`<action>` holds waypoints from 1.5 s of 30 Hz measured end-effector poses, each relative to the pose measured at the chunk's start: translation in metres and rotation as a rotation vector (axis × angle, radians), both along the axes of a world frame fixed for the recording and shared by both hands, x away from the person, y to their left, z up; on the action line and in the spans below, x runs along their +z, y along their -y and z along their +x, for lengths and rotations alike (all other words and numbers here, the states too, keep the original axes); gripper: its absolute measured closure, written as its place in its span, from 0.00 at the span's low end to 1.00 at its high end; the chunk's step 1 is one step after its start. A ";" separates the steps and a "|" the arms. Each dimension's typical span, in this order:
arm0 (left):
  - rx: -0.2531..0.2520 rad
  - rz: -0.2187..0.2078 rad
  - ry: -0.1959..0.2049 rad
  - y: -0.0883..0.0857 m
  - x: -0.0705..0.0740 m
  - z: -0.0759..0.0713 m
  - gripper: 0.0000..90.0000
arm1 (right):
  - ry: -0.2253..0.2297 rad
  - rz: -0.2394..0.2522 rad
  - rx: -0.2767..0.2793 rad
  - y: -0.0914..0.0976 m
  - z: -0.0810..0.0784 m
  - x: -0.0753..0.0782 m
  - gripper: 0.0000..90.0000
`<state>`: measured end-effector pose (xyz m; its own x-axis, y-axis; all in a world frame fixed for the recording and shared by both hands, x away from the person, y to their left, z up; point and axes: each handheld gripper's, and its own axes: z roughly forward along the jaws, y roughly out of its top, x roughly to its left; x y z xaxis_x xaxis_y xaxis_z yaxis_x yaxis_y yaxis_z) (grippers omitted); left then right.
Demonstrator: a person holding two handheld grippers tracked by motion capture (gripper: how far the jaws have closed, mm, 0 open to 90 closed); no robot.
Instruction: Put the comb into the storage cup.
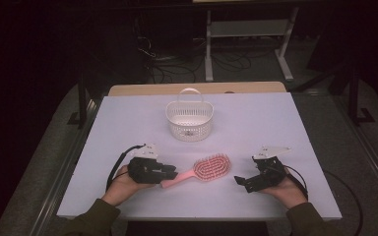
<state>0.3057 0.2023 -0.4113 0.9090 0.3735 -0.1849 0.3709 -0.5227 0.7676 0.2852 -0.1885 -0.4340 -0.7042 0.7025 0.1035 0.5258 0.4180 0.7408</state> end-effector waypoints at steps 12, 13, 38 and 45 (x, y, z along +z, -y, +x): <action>0.082 -0.026 0.057 -0.041 0.001 0.000 0.62 | -0.003 0.006 0.002 0.000 0.000 0.000 0.00; 0.088 -0.026 0.062 -0.044 0.001 -0.001 0.61 | -0.003 0.008 0.001 0.000 0.000 0.000 0.00; 0.173 -0.042 0.123 -0.066 -0.009 -0.010 0.00 | -0.004 0.011 0.001 0.000 0.000 -0.001 0.00; 0.180 -0.046 0.117 -0.068 -0.008 -0.009 0.00 | -0.001 0.013 0.001 0.000 0.000 -0.001 0.00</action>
